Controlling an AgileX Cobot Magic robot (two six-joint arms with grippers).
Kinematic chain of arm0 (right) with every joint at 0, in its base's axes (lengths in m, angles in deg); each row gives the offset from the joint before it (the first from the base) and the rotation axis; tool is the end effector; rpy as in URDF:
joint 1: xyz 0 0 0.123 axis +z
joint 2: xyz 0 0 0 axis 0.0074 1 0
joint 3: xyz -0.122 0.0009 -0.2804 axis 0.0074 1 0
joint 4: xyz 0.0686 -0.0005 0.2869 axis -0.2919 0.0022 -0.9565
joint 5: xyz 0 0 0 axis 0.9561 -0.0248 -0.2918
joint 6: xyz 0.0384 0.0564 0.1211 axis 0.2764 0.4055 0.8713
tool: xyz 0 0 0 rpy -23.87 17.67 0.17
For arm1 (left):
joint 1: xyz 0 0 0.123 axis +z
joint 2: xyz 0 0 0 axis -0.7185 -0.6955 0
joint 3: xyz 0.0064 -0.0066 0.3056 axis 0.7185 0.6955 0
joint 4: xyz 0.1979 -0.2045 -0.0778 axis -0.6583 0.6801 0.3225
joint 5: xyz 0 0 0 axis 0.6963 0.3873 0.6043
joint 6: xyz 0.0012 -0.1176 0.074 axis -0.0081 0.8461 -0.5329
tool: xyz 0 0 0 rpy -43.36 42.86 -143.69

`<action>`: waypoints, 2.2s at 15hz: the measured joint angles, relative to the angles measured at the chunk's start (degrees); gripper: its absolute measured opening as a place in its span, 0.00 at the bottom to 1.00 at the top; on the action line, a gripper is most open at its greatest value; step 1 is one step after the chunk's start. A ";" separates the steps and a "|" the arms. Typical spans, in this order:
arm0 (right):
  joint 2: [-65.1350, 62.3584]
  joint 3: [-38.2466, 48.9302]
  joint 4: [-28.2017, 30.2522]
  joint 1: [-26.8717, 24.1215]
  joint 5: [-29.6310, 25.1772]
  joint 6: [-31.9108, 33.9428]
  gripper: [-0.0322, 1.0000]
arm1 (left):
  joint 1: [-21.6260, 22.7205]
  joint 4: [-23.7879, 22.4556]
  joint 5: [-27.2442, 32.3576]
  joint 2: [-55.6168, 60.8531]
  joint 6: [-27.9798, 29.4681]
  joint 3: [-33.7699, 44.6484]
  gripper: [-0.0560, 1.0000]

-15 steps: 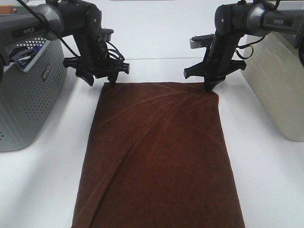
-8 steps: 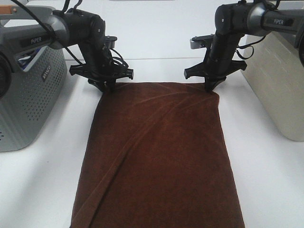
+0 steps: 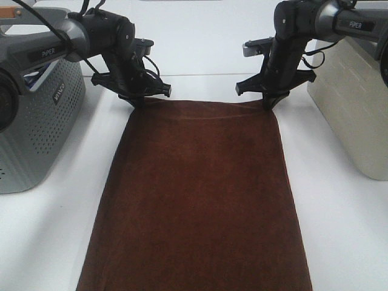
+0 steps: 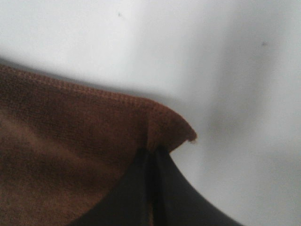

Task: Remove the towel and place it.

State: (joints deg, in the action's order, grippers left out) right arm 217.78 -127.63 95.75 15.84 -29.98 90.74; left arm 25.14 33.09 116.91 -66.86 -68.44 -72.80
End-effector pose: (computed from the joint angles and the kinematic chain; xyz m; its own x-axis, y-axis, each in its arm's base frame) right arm 0.5819 0.1467 0.0697 -0.9048 -0.2768 -0.3236 -0.2587 0.9609 -0.0987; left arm 0.5998 -0.2145 0.0626 -0.8791 0.1583 -0.4496 0.1743 0.9847 0.0059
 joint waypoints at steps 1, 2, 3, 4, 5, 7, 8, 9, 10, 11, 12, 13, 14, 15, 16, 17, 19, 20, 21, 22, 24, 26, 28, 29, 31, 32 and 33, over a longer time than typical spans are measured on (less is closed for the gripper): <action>0.00 -1.72 0.29 0.00 0.00 -0.06 0.03 | 0.00 -0.97 -0.11 0.00 0.00 -1.60 0.07; 0.00 -4.47 0.46 0.00 0.23 -0.46 0.03 | 0.00 -2.69 -0.23 0.11 -0.11 -4.30 0.07; 0.00 -5.44 0.63 0.00 0.52 -0.52 0.03 | 0.00 -3.09 -0.46 0.11 -0.11 -4.87 0.07; 0.00 -7.62 1.55 0.00 1.72 -0.69 0.03 | 0.00 -4.58 -2.06 0.11 -0.17 -5.84 0.07; 0.00 -8.48 2.35 0.00 3.27 -1.03 0.03 | 0.00 -5.61 -3.55 0.11 -0.11 -6.07 0.07; 0.00 -8.94 3.84 0.00 6.13 -1.49 0.03 | 0.29 -6.99 -6.88 0.11 1.38 -6.07 0.07; 0.00 -8.94 4.76 0.00 7.85 -1.55 0.03 | 0.69 -7.45 -9.05 0.11 2.29 -6.07 0.07; 0.00 -8.94 5.56 0.00 9.91 -1.55 0.03 | 1.15 -8.02 -11.63 0.06 3.15 -6.07 0.07; 0.06 -8.94 6.07 0.00 11.97 -1.55 0.03 | 1.66 -8.42 -14.32 -0.06 3.50 -6.07 0.07; 0.29 -8.94 6.42 0.00 14.15 -1.55 0.03 | 1.95 -8.54 -16.56 -0.34 3.61 -6.07 0.07; 0.69 -8.94 6.70 0.00 15.87 -1.55 0.03 | 2.06 -8.71 -18.16 -0.74 3.67 -6.07 0.07; 1.49 -8.94 6.99 0.00 17.19 -1.55 0.03 | 2.06 -9.00 -19.71 -1.20 3.67 -6.07 0.07; 2.23 -8.94 7.73 0.00 18.45 -1.55 0.03 | 2.06 -9.22 -21.72 -1.89 3.67 -6.07 0.07; 2.92 -8.94 8.42 0.00 19.71 -1.55 0.03 | 2.06 -9.63 -23.32 -2.41 3.67 -6.07 0.07; 3.44 -8.94 9.11 0.00 21.66 -1.55 0.03 | 2.06 -9.97 -25.10 -2.98 3.67 -6.07 0.07; 3.78 -8.94 9.85 0.00 23.49 -1.55 0.03 | 2.06 -10.43 -26.24 -3.32 3.67 -6.07 0.07; 4.58 -8.94 10.08 0.00 26.30 -1.55 0.03 | 2.06 -11.46 -27.96 -3.84 3.67 -6.07 0.07; 5.16 -8.94 10.20 0.00 27.22 -1.55 0.03 | 2.06 -11.63 -28.36 -4.07 3.67 -6.07 0.07; 5.90 -8.94 10.26 0.00 28.02 -1.55 0.03 | 2.06 -11.80 -28.59 -4.30 3.67 -6.07 0.06; 6.59 -8.94 10.26 0.00 28.88 -1.55 0.03 | 2.06 -12.03 -28.65 -4.41 3.67 -6.07 0.06; 7.28 -8.94 10.43 0.00 30.02 -1.55 0.03 | 2.06 -12.03 -28.88 -5.21 3.67 -6.07 0.06; 7.28 -8.94 10.71 0.00 33.17 -1.55 0.03 | 2.06 -12.09 -28.82 -5.61 3.84 -6.07 0.06; 7.28 -8.94 10.89 0.00 35.41 -1.55 0.03 | 2.52 -12.49 -28.88 -5.61 4.70 -6.07 0.06; 7.28 -8.94 10.89 0.00 36.33 -1.55 0.03 | 2.92 -12.49 -28.88 -5.61 6.30 -6.07 0.06; 7.28 -8.94 10.89 -0.11 37.24 -1.55 0.03 | 3.72 -12.49 -28.99 -5.61 9.51 -6.07 0.06; 7.33 -8.94 10.89 -0.34 38.45 -1.55 0.03 | 4.01 -12.49 -29.16 -5.61 9.91 -6.07 0.06; 7.45 -8.94 10.83 -0.57 39.59 -1.55 0.04 | 4.01 -12.61 -29.85 -5.73 9.91 -6.07 0.06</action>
State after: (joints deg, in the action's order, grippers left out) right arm 225.23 -136.57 106.58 15.26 9.61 89.19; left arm 29.15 20.48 87.06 -72.59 -58.53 -78.87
